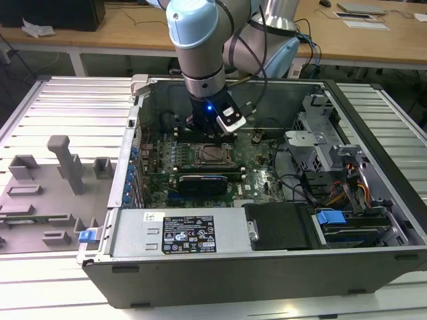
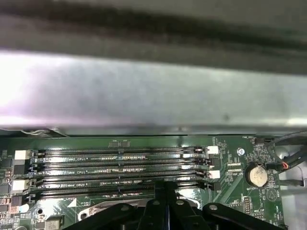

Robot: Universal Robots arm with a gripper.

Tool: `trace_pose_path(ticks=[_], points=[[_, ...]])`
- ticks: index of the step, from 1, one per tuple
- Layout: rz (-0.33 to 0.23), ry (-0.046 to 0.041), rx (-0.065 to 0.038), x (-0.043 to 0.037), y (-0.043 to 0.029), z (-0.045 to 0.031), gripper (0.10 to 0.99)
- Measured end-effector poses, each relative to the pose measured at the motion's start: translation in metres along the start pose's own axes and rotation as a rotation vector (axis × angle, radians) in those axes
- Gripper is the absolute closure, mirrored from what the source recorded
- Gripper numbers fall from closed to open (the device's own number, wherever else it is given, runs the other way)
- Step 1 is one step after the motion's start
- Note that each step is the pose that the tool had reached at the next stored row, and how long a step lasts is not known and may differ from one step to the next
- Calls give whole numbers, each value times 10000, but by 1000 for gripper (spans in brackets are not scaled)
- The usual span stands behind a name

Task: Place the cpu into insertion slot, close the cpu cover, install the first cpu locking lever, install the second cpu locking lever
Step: 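Install the first cpu locking lever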

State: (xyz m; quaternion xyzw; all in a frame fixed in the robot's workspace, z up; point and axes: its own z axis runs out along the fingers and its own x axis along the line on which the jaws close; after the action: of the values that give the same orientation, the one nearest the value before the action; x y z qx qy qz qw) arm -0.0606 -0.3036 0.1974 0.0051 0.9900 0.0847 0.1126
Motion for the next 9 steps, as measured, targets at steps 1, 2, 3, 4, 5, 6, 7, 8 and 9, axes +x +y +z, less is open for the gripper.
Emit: trace_pose_path(ticks=[1, 2, 3, 4, 5, 6, 7, 8, 9], points=[[0, -2, -3, -6, 5, -22, 980], [0, -1, -1, -14, 11, -59, 980], [0, -1, -2, -19, 15, -81, 980], [1, -1, -2, -26, 20, -109, 980], [0, -1, -1, -33, 25, -139, 980], [-3, -1, 6, -38, 29, -160, 980], [-13, 0, 60, -45, 34, -192, 980], [-45, -1, 187, -51, 39, -215, 980], [-76, 2, 327, -54, 41, -228, 980]])
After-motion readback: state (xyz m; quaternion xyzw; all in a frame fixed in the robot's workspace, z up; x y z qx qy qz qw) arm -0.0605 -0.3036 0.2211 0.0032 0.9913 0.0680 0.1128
